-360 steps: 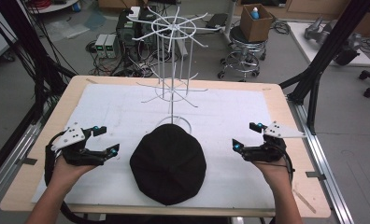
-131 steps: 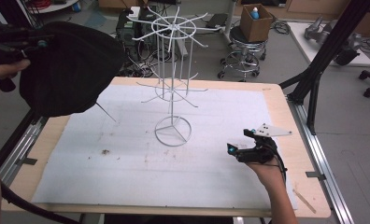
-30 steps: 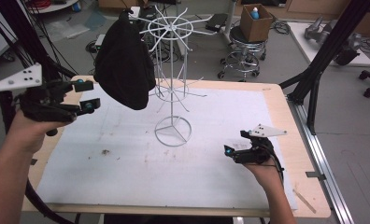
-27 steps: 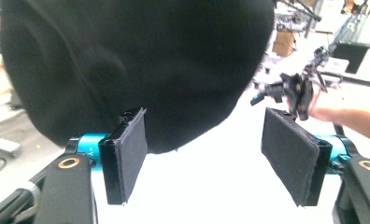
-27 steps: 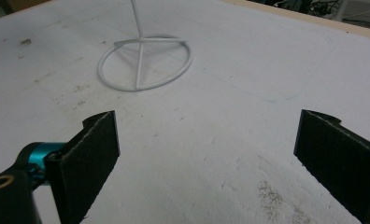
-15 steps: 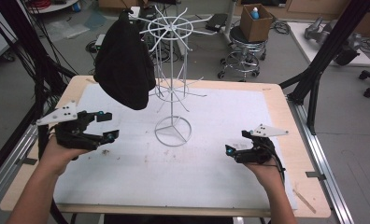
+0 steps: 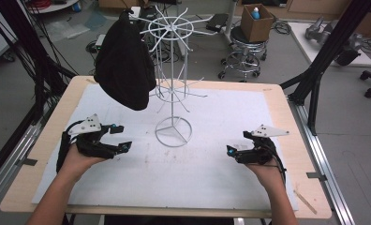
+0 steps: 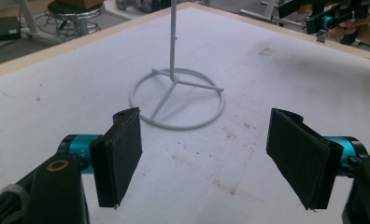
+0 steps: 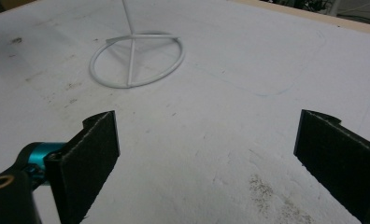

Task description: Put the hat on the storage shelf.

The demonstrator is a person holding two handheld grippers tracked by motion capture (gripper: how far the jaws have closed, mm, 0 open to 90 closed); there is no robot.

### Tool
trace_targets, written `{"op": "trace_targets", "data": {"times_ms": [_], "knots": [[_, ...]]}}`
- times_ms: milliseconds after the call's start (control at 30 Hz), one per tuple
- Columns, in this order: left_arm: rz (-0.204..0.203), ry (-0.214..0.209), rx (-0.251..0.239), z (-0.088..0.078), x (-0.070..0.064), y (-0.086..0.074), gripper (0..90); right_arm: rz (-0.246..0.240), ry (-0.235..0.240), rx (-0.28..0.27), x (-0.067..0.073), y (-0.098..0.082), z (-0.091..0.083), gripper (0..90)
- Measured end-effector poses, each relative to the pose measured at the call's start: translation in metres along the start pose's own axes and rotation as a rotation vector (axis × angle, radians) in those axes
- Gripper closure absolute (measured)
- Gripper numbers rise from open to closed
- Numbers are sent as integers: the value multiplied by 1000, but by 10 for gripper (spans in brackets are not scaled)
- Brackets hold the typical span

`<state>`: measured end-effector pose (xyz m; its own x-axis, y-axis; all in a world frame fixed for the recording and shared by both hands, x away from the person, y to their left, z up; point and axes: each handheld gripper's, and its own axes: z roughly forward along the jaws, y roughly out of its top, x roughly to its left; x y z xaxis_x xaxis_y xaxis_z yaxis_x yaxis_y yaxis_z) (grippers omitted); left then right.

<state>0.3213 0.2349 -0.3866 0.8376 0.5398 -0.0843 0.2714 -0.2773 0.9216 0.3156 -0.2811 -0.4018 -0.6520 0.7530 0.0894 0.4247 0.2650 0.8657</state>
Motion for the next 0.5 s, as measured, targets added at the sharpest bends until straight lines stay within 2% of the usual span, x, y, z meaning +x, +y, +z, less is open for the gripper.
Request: {"op": "trace_targets", "data": {"times_ms": [67,100,167,333,500], "knots": [[0,7,18,4,3,-6,261,2,-3,2,-1,0,-1,59],[-23,5,15,8,6,-13,256,2,-5,4,-1,0,0,59],[-30,5,15,10,7,-16,245,3,-6,8,-1,-1,0,59],[-23,6,24,16,10,-25,222,1,-3,20,-2,-1,2,59],[-28,12,79,22,13,-33,181,24,-17,65,-7,-4,6,59]]}}
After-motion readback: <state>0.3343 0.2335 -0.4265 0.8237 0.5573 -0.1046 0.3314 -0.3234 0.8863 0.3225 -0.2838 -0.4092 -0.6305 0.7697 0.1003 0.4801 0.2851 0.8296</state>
